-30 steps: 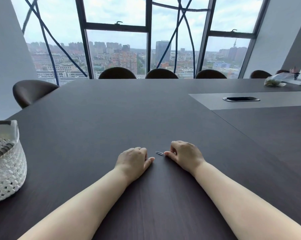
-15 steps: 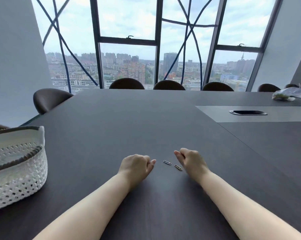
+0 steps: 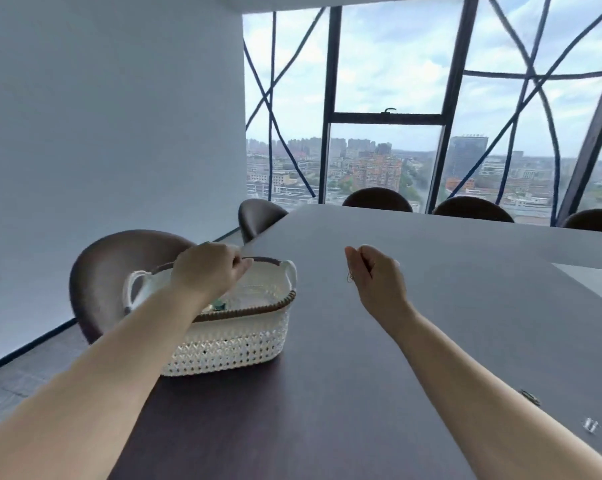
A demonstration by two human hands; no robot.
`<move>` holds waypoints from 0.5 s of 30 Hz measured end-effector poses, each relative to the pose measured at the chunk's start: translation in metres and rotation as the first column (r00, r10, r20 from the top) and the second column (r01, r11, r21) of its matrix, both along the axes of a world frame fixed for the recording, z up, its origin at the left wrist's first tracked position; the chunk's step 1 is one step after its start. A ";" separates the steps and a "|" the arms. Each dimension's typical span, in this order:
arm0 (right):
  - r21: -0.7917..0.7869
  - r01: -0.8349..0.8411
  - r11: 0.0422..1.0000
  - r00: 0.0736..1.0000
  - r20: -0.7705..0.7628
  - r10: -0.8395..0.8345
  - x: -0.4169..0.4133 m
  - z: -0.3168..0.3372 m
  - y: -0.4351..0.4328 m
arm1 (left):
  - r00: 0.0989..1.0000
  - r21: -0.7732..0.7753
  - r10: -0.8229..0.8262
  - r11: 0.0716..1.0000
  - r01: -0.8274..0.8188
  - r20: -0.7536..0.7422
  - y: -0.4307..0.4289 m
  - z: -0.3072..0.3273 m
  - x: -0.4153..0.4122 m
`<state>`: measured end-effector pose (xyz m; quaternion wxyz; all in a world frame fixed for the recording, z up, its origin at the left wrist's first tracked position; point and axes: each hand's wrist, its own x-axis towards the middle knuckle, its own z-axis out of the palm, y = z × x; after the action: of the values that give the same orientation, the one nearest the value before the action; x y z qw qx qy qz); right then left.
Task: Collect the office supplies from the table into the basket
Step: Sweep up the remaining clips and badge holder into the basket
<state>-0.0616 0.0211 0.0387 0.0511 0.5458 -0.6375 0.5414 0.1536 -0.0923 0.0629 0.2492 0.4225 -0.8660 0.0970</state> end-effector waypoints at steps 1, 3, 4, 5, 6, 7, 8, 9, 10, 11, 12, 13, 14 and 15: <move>-0.011 -0.015 1.000 1.000 -0.006 0.015 0.010 0.002 -0.009 | 0.999 0.098 -0.004 0.995 0.000 0.039 -0.009 -0.003 0.011; -0.035 -0.035 0.999 0.999 -0.010 0.035 0.026 0.005 -0.022 | 0.999 0.286 -0.024 0.958 0.011 0.040 -0.025 -0.009 0.029; -0.047 -0.041 0.998 0.999 -0.009 0.040 0.032 0.007 -0.027 | 0.999 0.338 -0.032 0.941 0.022 0.026 -0.031 -0.011 0.036; -0.059 -0.046 0.997 0.999 -0.008 0.045 0.036 0.008 -0.032 | 0.999 0.366 -0.044 0.930 0.033 0.022 -0.036 -0.012 0.042; -0.068 -0.051 0.996 0.999 -0.003 0.051 0.041 0.009 -0.037 | 0.998 0.379 -0.060 0.924 0.049 0.019 -0.039 -0.013 0.047; -0.074 -0.056 0.996 0.998 0.003 0.056 0.046 0.009 -0.042 | 0.997 0.379 -0.079 0.923 0.069 0.009 -0.042 -0.014 0.050; -0.081 -0.059 0.995 0.998 0.008 0.060 0.050 0.009 -0.046 | 0.995 0.358 -0.100 0.929 0.097 -0.008 -0.044 -0.015 0.053; -0.089 -0.064 0.994 0.998 0.010 0.065 0.055 0.009 -0.052 | 0.993 0.309 -0.116 0.944 0.116 -0.019 -0.045 -0.016 0.055; -0.097 -0.076 0.992 0.997 0.010 0.077 0.061 0.011 -0.058 | 0.991 0.226 -0.129 0.965 0.132 -0.028 -0.045 -0.017 0.057; -0.102 -0.095 0.990 0.995 0.007 0.097 0.067 0.012 -0.065 | 0.990 0.133 -0.132 0.982 0.136 -0.039 -0.045 -0.017 0.059; -0.101 -0.118 0.988 0.993 -0.003 0.119 0.074 0.015 -0.072 | 0.990 0.050 -0.133 0.990 0.136 -0.053 -0.043 -0.017 0.060; -0.089 -0.138 0.986 0.990 -0.020 0.137 0.081 0.017 -0.081 | 0.990 -0.003 -0.126 0.992 0.126 -0.065 -0.041 -0.017 0.062; -0.063 -0.156 0.986 0.987 -0.038 0.153 0.088 0.019 -0.090 | 0.990 -0.034 -0.118 0.993 0.115 -0.073 -0.039 -0.016 0.064; -0.022 -0.172 0.985 0.984 -0.057 0.171 0.093 0.020 -0.099 | 0.991 -0.046 -0.108 0.993 0.105 -0.075 -0.038 -0.016 0.066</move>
<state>0.0311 -0.0777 0.0585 0.0289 0.6125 -0.5792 0.5372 0.2194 -0.1303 0.0468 0.2962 0.3740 -0.8747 0.0852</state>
